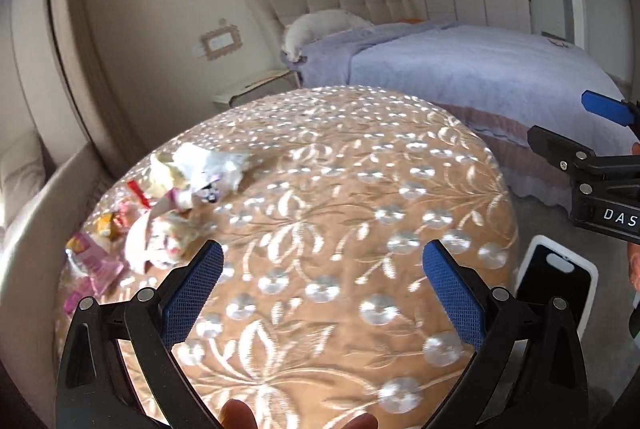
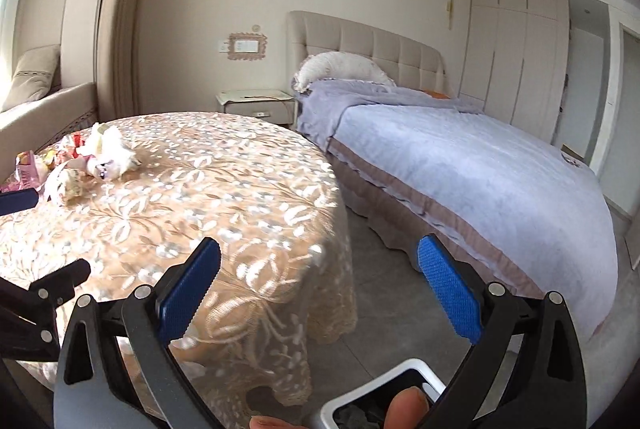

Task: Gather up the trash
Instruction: 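Return both tools to the table, then grasp the purple wrapper with the left tool while the right tool grasps the plastic bag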

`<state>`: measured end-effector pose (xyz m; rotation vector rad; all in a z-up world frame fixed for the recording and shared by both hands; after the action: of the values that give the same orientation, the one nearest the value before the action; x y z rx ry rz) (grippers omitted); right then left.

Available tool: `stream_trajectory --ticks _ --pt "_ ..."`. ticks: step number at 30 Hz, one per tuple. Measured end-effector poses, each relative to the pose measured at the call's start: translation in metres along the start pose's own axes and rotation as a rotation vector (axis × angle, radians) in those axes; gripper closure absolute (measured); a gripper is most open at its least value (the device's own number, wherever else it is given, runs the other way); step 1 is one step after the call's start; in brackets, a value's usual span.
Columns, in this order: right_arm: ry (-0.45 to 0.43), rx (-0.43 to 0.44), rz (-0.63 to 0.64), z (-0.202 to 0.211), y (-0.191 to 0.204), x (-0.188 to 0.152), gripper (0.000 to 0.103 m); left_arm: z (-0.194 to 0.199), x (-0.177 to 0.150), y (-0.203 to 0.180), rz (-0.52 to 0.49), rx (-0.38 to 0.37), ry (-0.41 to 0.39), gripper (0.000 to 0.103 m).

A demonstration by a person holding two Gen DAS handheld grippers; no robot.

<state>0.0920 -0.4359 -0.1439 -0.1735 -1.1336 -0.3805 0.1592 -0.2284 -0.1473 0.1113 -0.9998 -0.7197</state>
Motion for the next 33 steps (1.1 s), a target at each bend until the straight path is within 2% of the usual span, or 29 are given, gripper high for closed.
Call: stream_trajectory --ticks 6,10,13,24,29,31,33 --pt "-0.035 0.099 0.065 0.006 0.063 0.017 0.005 0.004 -0.026 0.073 0.136 0.113 0.026 0.005" --pt "-0.035 0.143 0.103 0.007 0.097 0.02 0.005 0.006 -0.042 0.111 0.177 0.181 0.036 0.005" --pt "-0.029 0.171 0.136 0.004 0.124 0.02 0.005 0.007 -0.053 0.133 0.209 0.206 0.047 0.005" --pt "0.053 0.31 0.211 -0.026 0.216 0.017 0.005 -0.016 -0.094 0.216 0.369 0.222 0.13 0.005" --pt "0.104 0.398 0.231 -0.045 0.259 0.019 0.005 -0.048 -0.097 0.247 0.384 0.249 0.181 0.005" --pt "0.116 0.414 0.26 -0.053 0.273 0.018 0.005 -0.064 -0.102 0.258 0.411 0.23 0.211 0.005" --pt "0.118 0.412 0.295 -0.06 0.283 0.016 0.005 -0.08 -0.109 0.263 0.458 0.18 0.24 0.005"
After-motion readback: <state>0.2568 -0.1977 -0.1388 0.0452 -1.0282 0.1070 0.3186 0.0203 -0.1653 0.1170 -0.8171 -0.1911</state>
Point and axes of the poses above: each gripper's, at about its wrist camera, not at the fingertips, and z roughly against the way its jaws point, y to its left, x to its top, the point moved 7 cm from there along -z, roughly the way its jaws point, and after that the axes turned 12 degrees about -z, right-handed, at the moved point
